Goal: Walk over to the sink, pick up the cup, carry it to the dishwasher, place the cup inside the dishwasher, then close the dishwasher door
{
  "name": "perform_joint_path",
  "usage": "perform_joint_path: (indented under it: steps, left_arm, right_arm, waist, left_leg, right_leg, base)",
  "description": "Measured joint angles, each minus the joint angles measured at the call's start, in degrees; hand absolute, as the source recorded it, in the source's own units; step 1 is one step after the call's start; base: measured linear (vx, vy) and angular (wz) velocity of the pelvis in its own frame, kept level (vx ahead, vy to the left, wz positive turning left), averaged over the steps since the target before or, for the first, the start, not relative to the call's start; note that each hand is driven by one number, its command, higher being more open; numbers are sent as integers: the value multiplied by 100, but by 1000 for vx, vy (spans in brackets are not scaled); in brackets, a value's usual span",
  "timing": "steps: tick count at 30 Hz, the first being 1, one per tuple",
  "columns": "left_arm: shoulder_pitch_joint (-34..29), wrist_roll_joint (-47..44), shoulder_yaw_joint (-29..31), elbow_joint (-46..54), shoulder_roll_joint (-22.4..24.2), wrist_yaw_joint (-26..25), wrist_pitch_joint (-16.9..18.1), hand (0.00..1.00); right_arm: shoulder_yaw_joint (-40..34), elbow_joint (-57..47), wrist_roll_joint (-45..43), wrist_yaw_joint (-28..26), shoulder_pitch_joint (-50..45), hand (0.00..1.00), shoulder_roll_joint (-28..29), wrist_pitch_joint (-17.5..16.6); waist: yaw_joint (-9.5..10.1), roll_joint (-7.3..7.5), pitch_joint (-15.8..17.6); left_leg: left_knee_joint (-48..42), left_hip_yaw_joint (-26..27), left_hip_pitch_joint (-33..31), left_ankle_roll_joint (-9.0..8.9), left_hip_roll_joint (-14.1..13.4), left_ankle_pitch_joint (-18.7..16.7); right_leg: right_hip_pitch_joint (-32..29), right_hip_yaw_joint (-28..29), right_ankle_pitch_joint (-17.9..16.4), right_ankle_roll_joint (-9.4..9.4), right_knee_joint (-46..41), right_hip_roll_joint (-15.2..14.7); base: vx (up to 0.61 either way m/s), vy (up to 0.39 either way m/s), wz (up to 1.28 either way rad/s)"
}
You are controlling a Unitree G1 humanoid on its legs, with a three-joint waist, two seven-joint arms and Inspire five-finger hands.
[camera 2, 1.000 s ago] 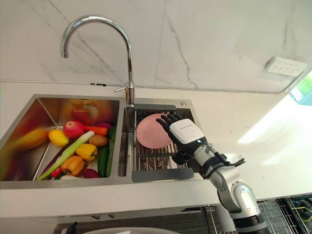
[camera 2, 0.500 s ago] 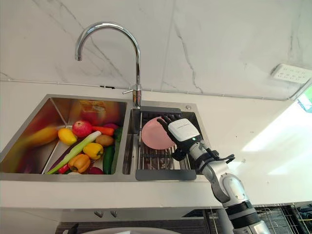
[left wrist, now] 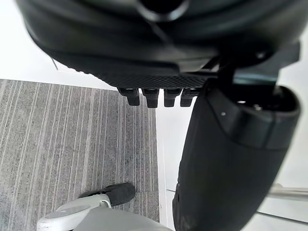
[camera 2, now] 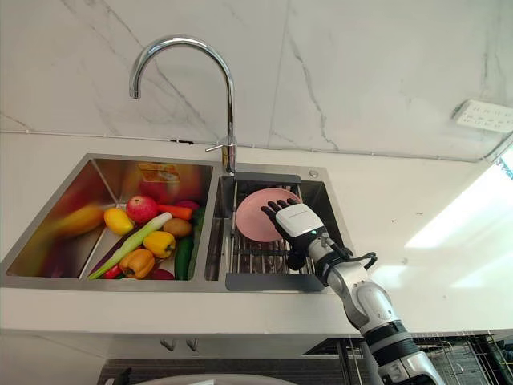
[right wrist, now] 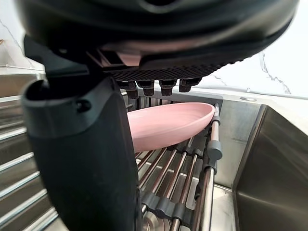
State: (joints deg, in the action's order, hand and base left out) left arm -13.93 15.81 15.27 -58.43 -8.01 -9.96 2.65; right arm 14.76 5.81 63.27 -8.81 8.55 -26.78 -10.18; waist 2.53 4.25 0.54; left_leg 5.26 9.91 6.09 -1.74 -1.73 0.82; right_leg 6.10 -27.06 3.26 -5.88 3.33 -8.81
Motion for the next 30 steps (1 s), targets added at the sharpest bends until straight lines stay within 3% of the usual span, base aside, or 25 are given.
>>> perform_joint_path:
  steps: [11, 12, 18, 23, 25, 30]
  left_arm:
    - [3, -3, -9, 17, -1, 5, -9, 100]
    - [4, -3, -9, 20, 0, 6, -9, 100]
    - [-17, -10, -9, 55, -8, 24, -54, 100]
    - [5, -15, -16, 79, -8, 42, -87, 100]
    - [7, -14, -15, 79, -11, 41, -90, 100]
    - [29, -13, -121, 97, -38, 32, -94, 100]
  right_arm:
    - [108, 396, 163, 150, 374, 100, 11, 78]
    - [113, 425, 164, 152, 401, 0, 11, 89]
    - [162, 642, 166, 160, 525, 0, -16, 126]
    - [233, 839, 358, 467, 659, 0, 6, 190]
    - [313, 866, 471, 665, 660, 0, 5, 201]
    - [486, 1280, 907, 1859, 660, 0, 51, 352]
  waist:
    - [16, -7, 33]
    - [16, -8, 39]
    - [18, -4, 89]
    - [21, -11, 113]
    - [19, -8, 143]
    - [20, -21, 196]
  left_leg:
    - [0, -71, -33, -15, 3, 21]
    - [0, -76, -37, -15, 3, 25]
    - [2, -115, -50, -20, 1, 46]
    - [3, -122, -53, -30, 0, 62]
    - [4, -122, -50, -39, 0, 69]
    - [7, -91, -90, -79, -4, 97]
  right_leg:
    - [7, -75, 2, -2, 18, 0]
    - [8, -83, 2, -2, 18, 0]
    - [17, -126, 2, -1, 19, 1]
    - [21, -139, 4, 1, 19, 1]
    - [24, -141, 10, 4, 19, 1]
    - [22, -195, 52, -26, 98, 5]
  base:
    - [-7, -5, 2]
    - [-37, -14, 6]
    - [-18, -6, 3]
    - [-14, -2, 1]
    - [-43, -4, 0]
    - [-66, -1, -2]
